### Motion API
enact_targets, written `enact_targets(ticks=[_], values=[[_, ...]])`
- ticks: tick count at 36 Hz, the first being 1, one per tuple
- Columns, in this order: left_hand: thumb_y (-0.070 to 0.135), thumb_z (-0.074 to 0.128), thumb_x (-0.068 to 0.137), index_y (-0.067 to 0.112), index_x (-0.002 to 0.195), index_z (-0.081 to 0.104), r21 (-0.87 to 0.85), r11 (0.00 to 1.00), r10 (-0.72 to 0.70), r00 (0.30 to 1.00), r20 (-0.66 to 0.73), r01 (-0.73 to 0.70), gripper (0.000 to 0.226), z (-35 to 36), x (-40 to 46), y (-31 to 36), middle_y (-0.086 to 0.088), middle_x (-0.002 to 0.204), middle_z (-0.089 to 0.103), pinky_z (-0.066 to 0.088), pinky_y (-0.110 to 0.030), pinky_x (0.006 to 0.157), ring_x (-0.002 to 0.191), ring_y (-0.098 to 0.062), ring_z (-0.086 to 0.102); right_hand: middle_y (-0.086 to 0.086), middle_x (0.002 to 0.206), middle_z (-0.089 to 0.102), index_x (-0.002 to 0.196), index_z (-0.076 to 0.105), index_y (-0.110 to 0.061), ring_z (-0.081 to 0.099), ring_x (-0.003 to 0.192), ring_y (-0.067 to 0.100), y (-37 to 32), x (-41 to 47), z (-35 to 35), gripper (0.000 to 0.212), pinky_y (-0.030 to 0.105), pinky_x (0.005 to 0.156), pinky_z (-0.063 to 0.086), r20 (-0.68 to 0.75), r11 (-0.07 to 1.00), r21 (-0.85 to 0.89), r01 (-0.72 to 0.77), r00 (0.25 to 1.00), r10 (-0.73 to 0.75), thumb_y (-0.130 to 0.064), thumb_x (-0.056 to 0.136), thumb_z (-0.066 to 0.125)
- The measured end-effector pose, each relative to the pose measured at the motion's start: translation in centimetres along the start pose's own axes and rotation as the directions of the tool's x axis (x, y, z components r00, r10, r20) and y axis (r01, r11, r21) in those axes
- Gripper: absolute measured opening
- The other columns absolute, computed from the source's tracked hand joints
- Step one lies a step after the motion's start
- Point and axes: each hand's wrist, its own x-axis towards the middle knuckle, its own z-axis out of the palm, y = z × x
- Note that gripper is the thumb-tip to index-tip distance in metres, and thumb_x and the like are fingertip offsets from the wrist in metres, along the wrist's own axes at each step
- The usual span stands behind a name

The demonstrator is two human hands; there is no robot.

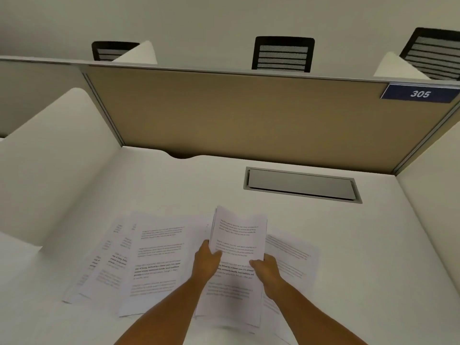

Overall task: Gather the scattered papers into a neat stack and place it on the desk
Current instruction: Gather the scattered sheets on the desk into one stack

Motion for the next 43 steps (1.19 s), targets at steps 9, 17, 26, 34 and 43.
enact_targets(ticks=[9, 17, 26, 34, 43], values=[[0.014, 0.057, 0.094, 0.007, 0.13, 0.049, 0.027, 0.997, -0.067, 0.997, -0.038, 0.068, 0.037, -1.3, 2.5, -1.2, -0.012, 0.124, 0.064, 0.057, -0.031, 0.082, 0.103, -0.026, 0.065, 0.007, 0.1, 0.074, 0.1, 0.071, -0.016, 0.069, 0.096, 0.027, -0.3, 2.6, 3.6, 0.028, 0.037, 0.087, 0.058, 0.004, 0.998, -0.064, -0.01, 1.0, 0.011, 0.0, 0.084, 0.055], [0.017, 0.057, 0.093, 0.007, 0.124, 0.055, 0.095, 0.989, -0.11, 0.994, -0.028, 0.112, 0.033, -1.5, 4.5, -2.5, -0.013, 0.117, 0.067, 0.057, -0.041, 0.088, 0.101, -0.028, 0.066, 0.009, 0.108, 0.064, 0.093, 0.067, -0.015, 0.061, 0.094, 0.027, -0.4, 4.4, 6.6, 0.023, 0.039, 0.086, 0.057, -0.209, 0.911, -0.393, -0.129, 0.977, 0.048, -0.018, 0.073, 0.058], [0.044, 0.061, 0.089, 0.018, 0.141, 0.041, 0.487, 0.828, -0.224, 0.96, -0.169, 0.279, 0.062, -1.6, 6.3, -2.7, -0.012, 0.156, 0.018, 0.033, -0.053, 0.11, 0.14, -0.038, 0.024, 0.014, 0.153, 0.015, 0.125, 0.054, -0.025, 0.029, 0.128, 0.036, -1.1, 4.8, 7.0, 0.047, 0.051, 0.108, 0.039, -0.269, 0.82, -0.52, -0.238, 0.957, 0.107, -0.025, 0.078, 0.058], [0.048, 0.066, 0.082, 0.018, 0.139, 0.04, 0.443, 0.803, -0.341, 0.917, -0.207, 0.399, 0.069, -1.7, 7.4, -3.4, -0.014, 0.154, 0.013, 0.031, -0.051, 0.11, 0.137, -0.037, 0.024, 0.012, 0.15, 0.011, 0.125, 0.048, -0.021, 0.026, 0.125, 0.035, -1.2, 6.1, 6.5, 0.043, 0.042, 0.094, 0.041, -0.286, 0.819, -0.507, -0.268, 0.949, 0.134, -0.019, 0.084, 0.06], [0.046, 0.068, 0.082, 0.014, 0.134, 0.04, 0.474, 0.795, -0.319, 0.926, -0.203, 0.378, 0.068, -1.7, 7.8, -3.5, -0.015, 0.145, 0.023, 0.039, -0.049, 0.106, 0.128, -0.036, 0.034, 0.014, 0.145, 0.02, 0.14, 0.031, -0.017, 0.049, 0.111, 0.031, -1.3, 6.8, 6.6, 0.073, 0.039, 0.09, 0.054, -0.249, 0.848, -0.484, -0.217, 0.963, 0.105, -0.013, 0.081, 0.073]])
